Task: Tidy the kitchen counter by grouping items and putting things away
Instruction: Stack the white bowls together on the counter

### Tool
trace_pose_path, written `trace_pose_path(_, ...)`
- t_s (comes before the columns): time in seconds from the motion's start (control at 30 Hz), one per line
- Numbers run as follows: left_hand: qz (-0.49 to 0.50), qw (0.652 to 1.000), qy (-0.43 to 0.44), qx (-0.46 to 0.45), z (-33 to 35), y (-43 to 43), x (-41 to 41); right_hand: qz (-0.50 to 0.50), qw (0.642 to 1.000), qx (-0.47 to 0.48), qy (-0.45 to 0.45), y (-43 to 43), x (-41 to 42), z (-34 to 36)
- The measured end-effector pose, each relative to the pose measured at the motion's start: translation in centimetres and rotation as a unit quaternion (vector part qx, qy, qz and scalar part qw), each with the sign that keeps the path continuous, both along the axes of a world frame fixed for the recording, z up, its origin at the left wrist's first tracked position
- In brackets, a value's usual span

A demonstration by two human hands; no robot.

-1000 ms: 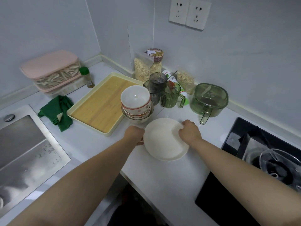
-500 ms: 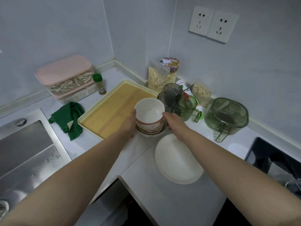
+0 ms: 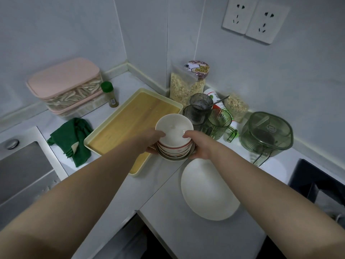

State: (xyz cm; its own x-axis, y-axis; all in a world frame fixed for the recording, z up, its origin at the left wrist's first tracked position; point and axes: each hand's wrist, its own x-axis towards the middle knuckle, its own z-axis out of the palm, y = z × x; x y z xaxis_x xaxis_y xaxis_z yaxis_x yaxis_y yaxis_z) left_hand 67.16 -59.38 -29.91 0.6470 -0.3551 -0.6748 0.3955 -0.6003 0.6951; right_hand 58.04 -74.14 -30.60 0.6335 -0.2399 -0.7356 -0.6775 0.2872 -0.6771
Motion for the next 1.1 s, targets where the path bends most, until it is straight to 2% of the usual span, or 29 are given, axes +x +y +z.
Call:
trace_pose_path(0.13,-0.012,1.0,-0.005,0.014,0.3,-0.3,0.1,-0.004,0.999,0.037,0.007,-0.1,-0.3,-0.2)
trace_pose_path(0.67,0.015,0.998,-0.058,-0.017,1.8,0.5,-3.1,-0.048,0.997,-0.057,-0.016,2.0,-1.8,0.9)
trace_pose_path(1.1,0.004,0.989,-0.117,-0.085,5.5,-0.6,-7.9,-0.088,0.984,-0.126,-0.093,0.4,-7.6,4.4)
